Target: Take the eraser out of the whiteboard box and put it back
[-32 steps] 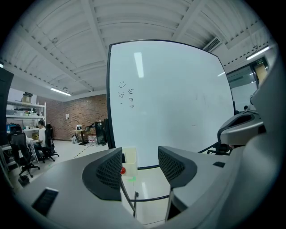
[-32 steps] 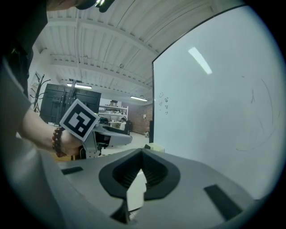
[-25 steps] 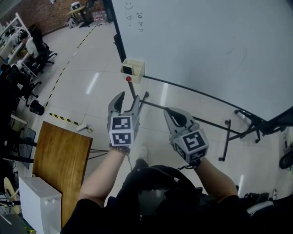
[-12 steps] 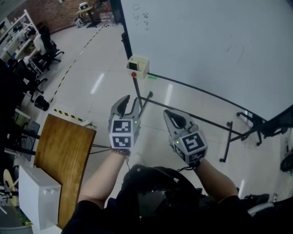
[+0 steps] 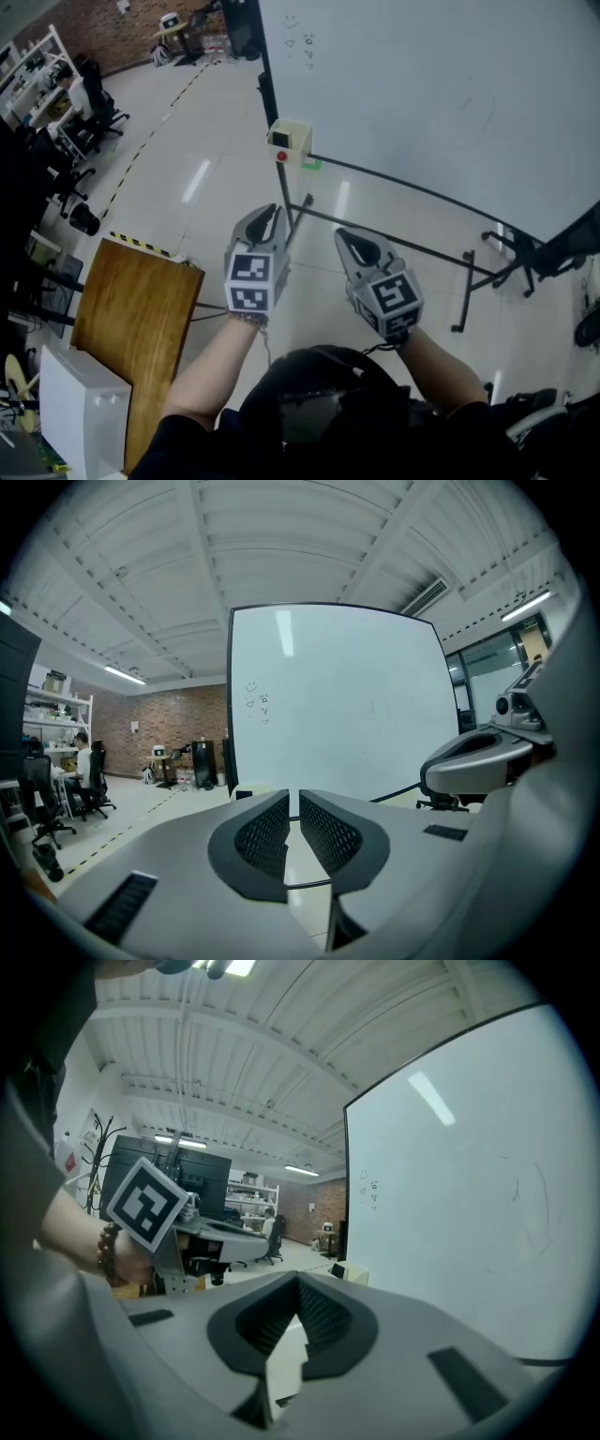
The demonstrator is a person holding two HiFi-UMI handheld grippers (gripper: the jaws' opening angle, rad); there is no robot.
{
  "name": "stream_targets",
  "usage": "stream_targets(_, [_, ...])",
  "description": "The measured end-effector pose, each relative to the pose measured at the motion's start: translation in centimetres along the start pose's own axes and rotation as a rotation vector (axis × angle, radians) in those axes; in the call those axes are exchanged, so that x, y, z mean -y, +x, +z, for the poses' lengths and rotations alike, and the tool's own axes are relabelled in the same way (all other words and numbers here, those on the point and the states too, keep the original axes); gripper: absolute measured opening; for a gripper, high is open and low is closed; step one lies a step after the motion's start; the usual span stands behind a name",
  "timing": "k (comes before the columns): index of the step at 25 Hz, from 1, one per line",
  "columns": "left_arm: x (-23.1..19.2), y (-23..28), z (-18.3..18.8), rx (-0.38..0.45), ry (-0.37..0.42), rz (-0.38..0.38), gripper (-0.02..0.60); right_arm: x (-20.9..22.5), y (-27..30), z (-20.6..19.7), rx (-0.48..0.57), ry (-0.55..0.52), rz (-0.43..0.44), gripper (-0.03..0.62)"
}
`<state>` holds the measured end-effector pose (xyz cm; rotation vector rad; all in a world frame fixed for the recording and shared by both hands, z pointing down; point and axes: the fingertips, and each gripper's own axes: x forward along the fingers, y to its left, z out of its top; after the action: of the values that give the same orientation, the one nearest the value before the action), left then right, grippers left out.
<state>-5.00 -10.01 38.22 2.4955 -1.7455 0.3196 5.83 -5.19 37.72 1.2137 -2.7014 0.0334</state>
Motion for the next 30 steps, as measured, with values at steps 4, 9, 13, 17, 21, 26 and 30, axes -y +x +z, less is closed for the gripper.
stream_targets(4, [-0.8, -1.5, -0.3, 0.003, -0.005, -0.03, 0.005, -2.2, 0.4, 0.3, -0.01, 0.008, -0.015, 0.026])
stream_targets(9, [-1.7, -3.3, -0.3, 0.012, 0.003, -0.081, 0.0, -4.8, 0.8, 1.1, -0.007, -0.003, -0.045, 0.026])
stream_targets(13, [-2.2, -4.8, -0.8, 0.015, 0.001, -0.119, 0.0, -6.6, 0.8, 1.2, -0.008, -0.006, -0.073, 0.026])
stream_targets(17, [-2.5, -6.1, -1.0, 0.019, 0.002, -0.15, 0.0, -8.2, 0.8, 1.3, -0.016, -0.011, -0.097, 0.026])
stream_targets(21, [-2.5, -7.2, -1.6, 0.015, 0.0, -0.181, 0.0, -9.7, 0.7, 1.4, -0.013, -0.003, -0.115, 0.025])
stream_targets(26, [-2.1, -8.1, -1.6, 0.017, -0.002, -0.206, 0.0, -10.3, 0.1, 1.3, -0.026, -0.003, -0.138, 0.025])
stream_targets(30, [-1.6, -8.6, -1.7, 0.016, 0.0, -0.205, 0.0, -10.2, -0.3, 1.1, -0.023, -0.004, -0.141, 0.025])
